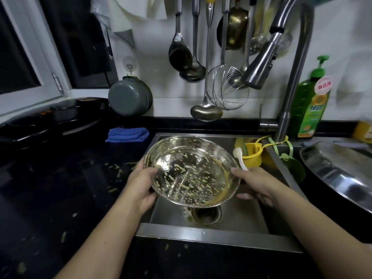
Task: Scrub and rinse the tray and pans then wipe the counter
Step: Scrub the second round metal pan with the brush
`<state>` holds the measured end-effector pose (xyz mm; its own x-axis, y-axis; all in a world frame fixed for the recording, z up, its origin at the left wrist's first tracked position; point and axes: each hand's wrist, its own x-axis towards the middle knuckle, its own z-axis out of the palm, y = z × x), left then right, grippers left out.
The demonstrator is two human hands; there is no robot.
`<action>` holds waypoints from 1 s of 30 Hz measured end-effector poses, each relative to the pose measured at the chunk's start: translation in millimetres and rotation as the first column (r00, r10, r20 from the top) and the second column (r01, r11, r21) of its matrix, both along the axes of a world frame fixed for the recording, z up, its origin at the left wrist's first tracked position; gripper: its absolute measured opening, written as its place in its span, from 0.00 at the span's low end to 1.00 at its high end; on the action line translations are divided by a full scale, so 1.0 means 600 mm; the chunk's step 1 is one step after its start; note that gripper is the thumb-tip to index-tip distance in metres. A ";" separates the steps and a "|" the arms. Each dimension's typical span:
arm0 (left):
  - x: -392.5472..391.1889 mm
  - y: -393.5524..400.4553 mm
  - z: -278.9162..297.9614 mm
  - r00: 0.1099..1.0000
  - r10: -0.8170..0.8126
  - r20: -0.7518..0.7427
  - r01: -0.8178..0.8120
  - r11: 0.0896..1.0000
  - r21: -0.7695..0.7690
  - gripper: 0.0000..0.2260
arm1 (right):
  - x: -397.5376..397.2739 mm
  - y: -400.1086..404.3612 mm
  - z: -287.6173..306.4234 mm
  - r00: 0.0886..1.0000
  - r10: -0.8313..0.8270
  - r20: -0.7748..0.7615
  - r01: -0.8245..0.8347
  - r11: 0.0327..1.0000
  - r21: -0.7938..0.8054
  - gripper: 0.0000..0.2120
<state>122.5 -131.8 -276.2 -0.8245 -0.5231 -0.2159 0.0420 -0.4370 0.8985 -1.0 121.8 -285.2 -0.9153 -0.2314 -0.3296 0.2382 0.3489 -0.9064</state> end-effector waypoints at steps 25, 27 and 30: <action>-0.058 0.071 0.017 0.919 -0.388 0.074 0.393 0.878 -0.273 0.12 | -0.013 0.033 0.029 0.774 0.323 -0.546 -0.133 0.924 0.358 0.16; -0.057 0.068 0.007 0.917 -0.397 0.039 0.396 0.894 -0.208 0.13 | -0.002 0.022 0.023 0.671 0.441 -0.597 -0.170 0.874 0.455 0.18; -0.065 0.079 -0.006 0.912 -0.410 0.014 0.399 0.878 -0.267 0.10 | 0.010 0.017 0.034 0.519 0.521 -0.677 -0.067 0.815 0.576 0.24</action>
